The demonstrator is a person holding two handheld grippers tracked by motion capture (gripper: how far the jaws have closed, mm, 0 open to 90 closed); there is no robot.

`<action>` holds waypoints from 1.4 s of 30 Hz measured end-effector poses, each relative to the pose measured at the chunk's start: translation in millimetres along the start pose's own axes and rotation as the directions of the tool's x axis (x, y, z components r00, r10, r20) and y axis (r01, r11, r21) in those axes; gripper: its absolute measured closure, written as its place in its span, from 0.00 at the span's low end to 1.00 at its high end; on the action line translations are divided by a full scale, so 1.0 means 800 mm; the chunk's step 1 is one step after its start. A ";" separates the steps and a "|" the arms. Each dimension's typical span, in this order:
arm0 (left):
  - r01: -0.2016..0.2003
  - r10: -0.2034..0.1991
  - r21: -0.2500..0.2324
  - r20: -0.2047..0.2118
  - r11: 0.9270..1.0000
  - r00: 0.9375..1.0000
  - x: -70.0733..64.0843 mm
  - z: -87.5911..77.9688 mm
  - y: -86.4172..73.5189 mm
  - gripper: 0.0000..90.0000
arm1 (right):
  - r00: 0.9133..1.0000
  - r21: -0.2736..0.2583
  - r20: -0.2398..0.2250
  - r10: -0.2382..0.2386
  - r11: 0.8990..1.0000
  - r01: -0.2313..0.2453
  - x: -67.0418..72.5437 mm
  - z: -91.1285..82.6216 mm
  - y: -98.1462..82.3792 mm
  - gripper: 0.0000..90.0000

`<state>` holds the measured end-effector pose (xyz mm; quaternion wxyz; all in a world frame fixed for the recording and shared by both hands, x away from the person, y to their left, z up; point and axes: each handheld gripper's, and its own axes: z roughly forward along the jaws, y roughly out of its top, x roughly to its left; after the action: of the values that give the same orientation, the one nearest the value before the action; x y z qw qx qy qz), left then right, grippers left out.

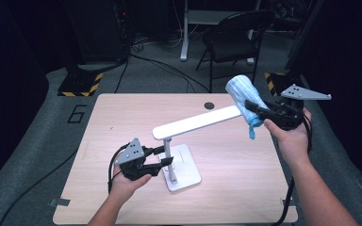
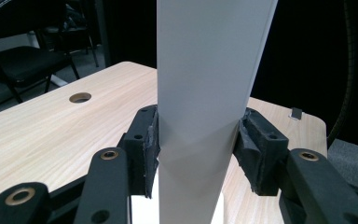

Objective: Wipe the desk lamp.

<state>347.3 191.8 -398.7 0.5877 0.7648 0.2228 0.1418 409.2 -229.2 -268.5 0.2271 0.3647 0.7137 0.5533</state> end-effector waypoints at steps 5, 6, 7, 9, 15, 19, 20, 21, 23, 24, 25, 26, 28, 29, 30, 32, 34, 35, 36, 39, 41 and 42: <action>0.004 -0.004 -0.001 0.001 1.000 1.000 0.000 0.000 0.000 0.58 | 1.000 0.004 0.001 -0.006 1.000 0.006 0.003 0.000 0.000 0.74; 0.004 -0.004 0.002 0.001 1.000 1.000 0.000 0.000 0.000 0.58 | 1.000 0.000 0.000 -0.007 1.000 0.007 0.004 0.001 0.000 0.74; 0.005 -0.005 0.002 0.002 1.000 1.000 0.000 0.000 0.000 0.58 | 1.000 0.006 0.001 -0.006 1.000 0.006 0.005 0.001 0.001 0.74; 0.005 -0.005 0.003 0.003 1.000 1.000 0.001 -0.001 0.000 0.58 | 1.000 0.007 0.002 -0.013 1.000 0.013 0.008 0.002 0.002 0.74; 0.000 0.000 0.002 0.000 1.000 1.000 0.001 0.000 0.000 0.58 | 0.999 0.012 -0.019 -0.031 0.999 0.031 0.021 0.005 0.004 0.74; 0.000 0.000 0.001 -0.002 1.000 1.000 0.001 0.000 0.000 0.58 | 0.998 0.011 -0.044 -0.049 0.999 0.050 0.036 0.009 0.005 0.74; 0.000 0.000 0.002 -0.003 1.000 1.000 0.001 0.000 0.000 0.58 | 0.997 0.010 -0.053 -0.055 0.998 0.056 0.042 0.011 0.006 0.74; 0.000 0.000 0.001 -0.002 1.000 1.000 0.001 0.000 0.000 0.58 | 0.996 0.008 -0.064 -0.061 0.998 0.062 0.046 0.013 0.006 0.74; 0.000 0.000 0.003 -0.004 1.000 1.000 0.001 0.000 0.000 0.58 | 0.995 0.008 -0.076 -0.068 0.998 0.069 0.049 0.014 0.007 0.74; 0.000 0.000 0.001 -0.003 1.000 1.000 0.001 0.000 0.000 0.58 | 0.993 0.010 -0.093 -0.073 0.997 0.074 0.058 0.017 0.008 0.74; 0.000 0.000 0.001 -0.003 1.000 1.000 0.001 0.000 0.000 0.58 | 0.991 0.009 -0.104 -0.079 0.997 0.081 0.063 0.019 0.008 0.74; 0.000 0.000 0.002 -0.003 1.000 1.000 0.001 0.000 0.000 0.58 | 0.989 0.007 -0.116 -0.088 0.996 0.089 0.067 0.021 0.009 0.74; 0.000 0.000 0.003 -0.003 1.000 1.000 0.001 0.000 0.000 0.58 | 0.986 0.012 -0.140 -0.092 0.995 0.095 0.077 0.024 0.010 0.74; 0.000 0.000 0.002 -0.005 1.000 1.000 0.001 0.000 0.000 0.58 | 0.984 0.010 -0.151 -0.097 0.995 0.099 0.081 0.027 0.011 0.74; 0.001 -0.001 -0.001 -0.009 1.000 1.000 0.000 0.000 0.000 0.58 | 0.982 0.008 -0.163 -0.095 0.995 0.098 0.087 0.029 0.012 0.74; 0.001 -0.001 0.000 -0.009 1.000 1.000 0.001 0.000 0.000 0.58 | 0.979 0.011 -0.175 -0.103 0.994 0.107 0.091 0.031 0.013 0.74; 0.002 -0.002 0.000 -0.009 1.000 1.000 0.000 0.000 0.000 0.58 | 0.970 0.001 -0.210 -0.123 0.992 0.126 0.105 0.037 0.015 0.74; 0.003 -0.003 0.000 -0.008 1.000 1.000 0.000 0.000 0.000 0.58 | 0.967 0.009 -0.220 -0.126 0.991 0.131 0.110 0.038 0.016 0.74; 0.004 -0.004 0.000 -0.008 1.000 1.000 0.000 0.000 0.000 0.58 | 0.965 0.005 -0.229 -0.129 0.991 0.134 0.115 0.041 0.016 0.74; 0.004 -0.004 0.000 -0.008 1.000 1.000 0.000 -0.001 0.000 0.58 | 0.957 0.003 -0.254 -0.140 0.989 0.146 0.123 0.045 0.017 0.74; 0.008 -0.008 -0.002 -0.007 1.000 1.000 0.000 -0.001 -0.001 0.58 | 0.949 -0.001 -0.281 -0.143 0.989 0.149 0.137 0.049 0.018 0.74; 0.011 -0.011 -0.002 -0.006 1.000 1.000 0.000 -0.001 -0.001 0.58 | 0.946 -0.001 -0.289 -0.147 0.988 0.153 0.141 0.051 0.018 0.74</action>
<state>346.7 192.3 -399.1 0.5884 0.7627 0.2285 0.1411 371.6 -114.8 -257.3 0.1581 0.2274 0.7705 0.5741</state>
